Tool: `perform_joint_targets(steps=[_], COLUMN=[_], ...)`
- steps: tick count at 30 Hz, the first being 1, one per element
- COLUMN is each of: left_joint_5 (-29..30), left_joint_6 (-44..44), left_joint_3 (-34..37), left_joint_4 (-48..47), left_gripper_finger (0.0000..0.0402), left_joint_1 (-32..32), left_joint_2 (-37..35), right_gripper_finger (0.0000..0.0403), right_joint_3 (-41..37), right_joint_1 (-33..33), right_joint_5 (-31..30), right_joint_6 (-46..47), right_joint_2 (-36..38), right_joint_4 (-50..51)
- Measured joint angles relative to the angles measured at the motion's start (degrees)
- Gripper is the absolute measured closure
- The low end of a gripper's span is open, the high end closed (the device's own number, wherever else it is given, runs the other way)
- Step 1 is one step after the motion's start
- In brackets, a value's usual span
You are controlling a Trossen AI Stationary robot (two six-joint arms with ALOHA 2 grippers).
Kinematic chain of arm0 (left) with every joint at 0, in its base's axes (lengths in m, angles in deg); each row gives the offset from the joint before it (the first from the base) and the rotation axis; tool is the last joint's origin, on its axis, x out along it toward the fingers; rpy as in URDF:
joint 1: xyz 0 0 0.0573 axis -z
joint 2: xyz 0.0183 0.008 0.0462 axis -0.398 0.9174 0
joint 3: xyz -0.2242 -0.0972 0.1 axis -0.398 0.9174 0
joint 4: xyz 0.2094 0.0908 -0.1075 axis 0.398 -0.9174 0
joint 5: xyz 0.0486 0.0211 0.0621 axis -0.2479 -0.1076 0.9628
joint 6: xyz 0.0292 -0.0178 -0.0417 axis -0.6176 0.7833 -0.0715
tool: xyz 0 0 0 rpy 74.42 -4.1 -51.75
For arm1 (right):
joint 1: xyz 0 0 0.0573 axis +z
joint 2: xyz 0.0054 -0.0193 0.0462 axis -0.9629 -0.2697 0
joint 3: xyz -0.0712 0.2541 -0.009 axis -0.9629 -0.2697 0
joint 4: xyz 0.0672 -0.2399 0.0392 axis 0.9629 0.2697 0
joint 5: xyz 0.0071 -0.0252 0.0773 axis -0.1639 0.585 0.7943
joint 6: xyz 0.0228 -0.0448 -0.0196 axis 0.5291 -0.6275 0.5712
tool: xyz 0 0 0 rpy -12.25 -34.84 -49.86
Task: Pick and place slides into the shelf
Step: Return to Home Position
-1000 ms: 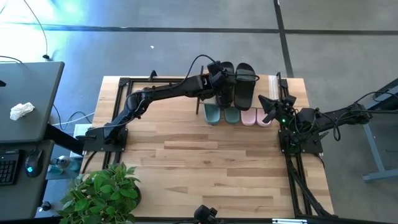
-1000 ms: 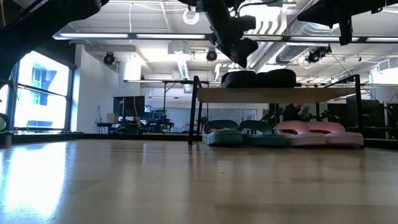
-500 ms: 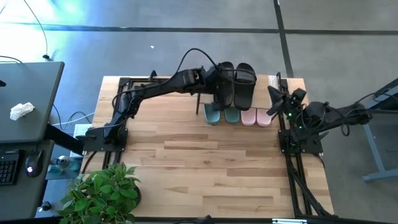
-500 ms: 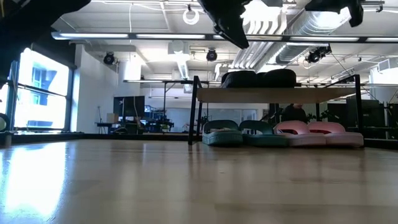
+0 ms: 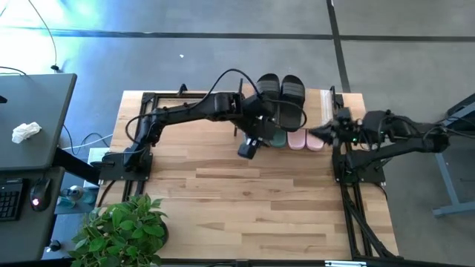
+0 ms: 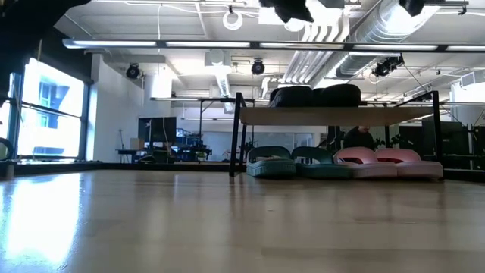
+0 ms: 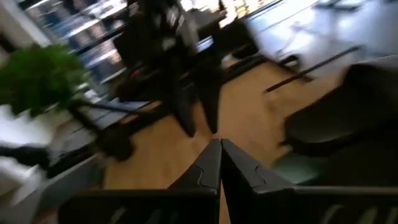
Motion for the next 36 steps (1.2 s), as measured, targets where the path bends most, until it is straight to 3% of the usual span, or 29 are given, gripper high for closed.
perform_joint_targets(steps=[5,10,13,16,24,27,32,36], left_joint_5=[-6.76,-9.87,-9.72,-9.17,-6.63,-6.37,-0.56,3.57], left_joint_6=[-2.46,-4.15,-4.97,-5.89,-7.03,-7.16,-7.12,-6.87], left_joint_3=[0.02,-0.05,-0.16,-0.11,-0.07,-0.07,-0.04,0.47], left_joint_4=[2.63,10.41,14.13,14.71,9.35,6.60,0.55,-3.86], left_gripper_finger=[0.0317,0.0366,0.0394,0.0393,0.0399,0.0396,0.0400,0.0401], left_joint_1=[2.93,1.62,-0.48,-3.28,-8.44,-9.80,-9.99,-9.98], left_joint_2=[-4.15,-11.95,-17.11,-21.96,-32.10,-35.15,-39.77,-43.31], right_gripper_finger=[0.0403,0.0403,0.0403,0.0403,0.0403,0.0403,0.0403,0.0403], right_joint_3=[-0.74,5.61,11.53,16.73,26.89,27.78,27.61,23.13], right_joint_1=[-0.85,-3.79,-5.58,-6.69,-7.19,-7.19,-7.21,-7.27], right_joint_5=[9.40,9.63,7.89,7.24,8.82,8.82,8.32,6.69], right_joint_6=[-7.02,-19.09,-25.23,-28.43,-27.94,-26.52,-24.93,-23.87], right_joint_2=[-4.57,-7.03,-7.95,-8.07,-5.17,-2.73,1.77,5.56], right_joint_4=[-15.59,-26.79,-26.53,-25.96,-14.41,-12.20,-8.58,-9.93])
